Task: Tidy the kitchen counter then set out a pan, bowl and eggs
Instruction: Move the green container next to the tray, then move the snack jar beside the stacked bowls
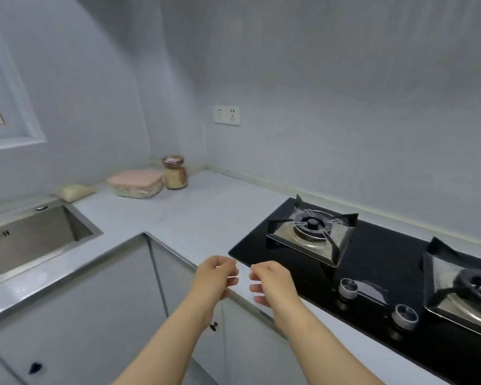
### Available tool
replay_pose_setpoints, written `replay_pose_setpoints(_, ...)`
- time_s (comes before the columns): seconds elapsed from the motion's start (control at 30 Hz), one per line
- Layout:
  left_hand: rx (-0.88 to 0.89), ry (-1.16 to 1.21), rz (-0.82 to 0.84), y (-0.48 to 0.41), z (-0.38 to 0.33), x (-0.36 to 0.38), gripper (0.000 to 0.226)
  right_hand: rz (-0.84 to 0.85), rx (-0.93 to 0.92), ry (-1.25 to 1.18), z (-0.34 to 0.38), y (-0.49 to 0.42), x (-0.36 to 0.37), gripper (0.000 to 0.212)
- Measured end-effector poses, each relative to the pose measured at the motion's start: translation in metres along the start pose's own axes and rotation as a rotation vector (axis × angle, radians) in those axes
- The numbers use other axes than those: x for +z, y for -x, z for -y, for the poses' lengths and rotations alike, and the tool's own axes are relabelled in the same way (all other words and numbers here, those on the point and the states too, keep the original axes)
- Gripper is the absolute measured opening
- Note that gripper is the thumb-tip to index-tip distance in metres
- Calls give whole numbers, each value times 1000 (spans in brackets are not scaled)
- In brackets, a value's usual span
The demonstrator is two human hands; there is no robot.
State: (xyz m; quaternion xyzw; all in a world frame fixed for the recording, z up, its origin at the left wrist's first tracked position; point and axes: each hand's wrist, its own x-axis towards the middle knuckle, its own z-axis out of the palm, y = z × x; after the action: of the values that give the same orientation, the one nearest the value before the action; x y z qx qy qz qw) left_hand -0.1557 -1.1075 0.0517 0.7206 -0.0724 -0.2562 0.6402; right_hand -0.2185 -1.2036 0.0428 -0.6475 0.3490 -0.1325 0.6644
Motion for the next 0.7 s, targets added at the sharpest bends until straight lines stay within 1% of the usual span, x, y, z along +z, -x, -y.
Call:
replay_pose_setpoints(0.17,-13,37,-66,-61,-12,-83,11,80,19,15,19,-49,90,10)
replay_pose_setpoints(0.3,-24,56,-120,-107,-14,-130,12,148,31,24,29,-94,149,10)
replay_pose_setpoints(0.43,-34,64,-182,-171,-20,-170,11,208,51,14,39,-152,201,8)
replay_pose_setpoints(0.57,-33,66,-223,-241,-40,-197,11,211,30,20,59,-220,242,9)
replay_pose_setpoints(0.7,-50,74,-249,-315,-65,-224,9,236,55,40,91,-288,288,11)
